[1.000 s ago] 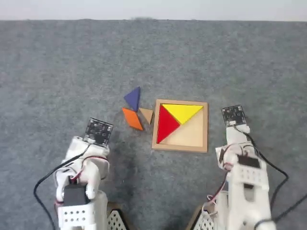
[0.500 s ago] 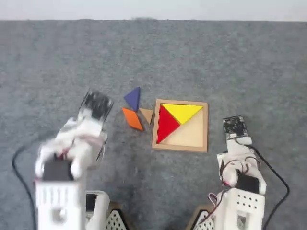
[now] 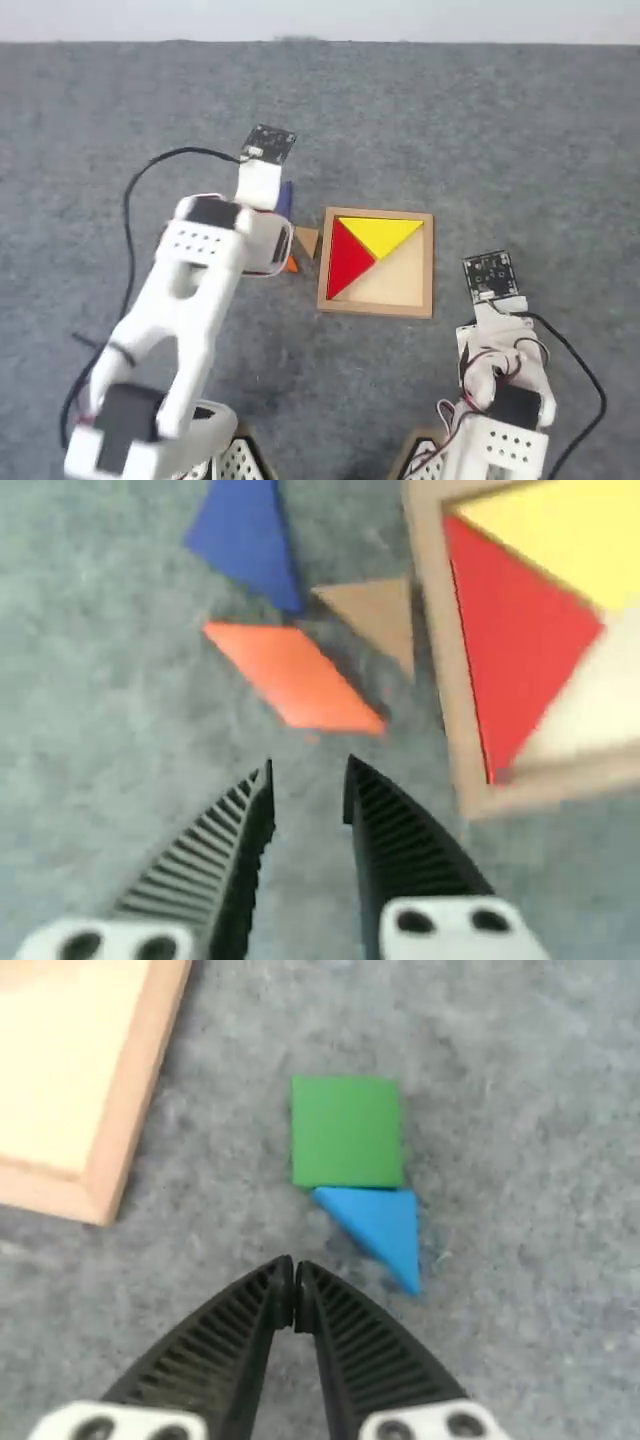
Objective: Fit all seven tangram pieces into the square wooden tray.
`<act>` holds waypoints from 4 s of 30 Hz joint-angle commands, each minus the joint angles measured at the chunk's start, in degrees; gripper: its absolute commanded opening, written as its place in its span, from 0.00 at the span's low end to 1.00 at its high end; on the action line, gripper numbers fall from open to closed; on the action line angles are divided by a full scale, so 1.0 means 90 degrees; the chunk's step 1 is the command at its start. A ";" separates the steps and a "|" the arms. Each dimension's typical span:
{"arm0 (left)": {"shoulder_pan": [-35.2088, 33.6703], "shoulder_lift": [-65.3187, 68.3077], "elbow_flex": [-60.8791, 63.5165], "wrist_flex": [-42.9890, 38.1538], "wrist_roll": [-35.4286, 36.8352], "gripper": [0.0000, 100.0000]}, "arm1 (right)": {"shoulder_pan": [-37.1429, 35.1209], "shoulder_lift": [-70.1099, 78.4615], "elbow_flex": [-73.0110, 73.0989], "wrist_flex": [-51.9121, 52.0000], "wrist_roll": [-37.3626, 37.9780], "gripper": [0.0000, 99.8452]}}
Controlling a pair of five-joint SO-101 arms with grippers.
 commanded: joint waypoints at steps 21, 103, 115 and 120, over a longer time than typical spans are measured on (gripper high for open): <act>-0.0244 0.2139 -0.0904 -0.1407 0.1094 0.19 | -0.0132 -0.0347 0.0088 0.0239 0.0088 0.01; 0.2764 0.2217 -0.1402 -0.2803 0.0000 0.18 | -0.0132 -0.0366 0.0088 0.0317 0.0293 0.01; 0.2032 0.1250 -0.0337 -0.2852 -0.0430 0.16 | -0.0132 -0.0366 0.0088 0.0317 0.0293 0.01; 0.2442 0.1084 0.0288 -0.2823 -0.0889 0.16 | -0.0132 -0.0366 0.0088 0.0317 0.0283 0.01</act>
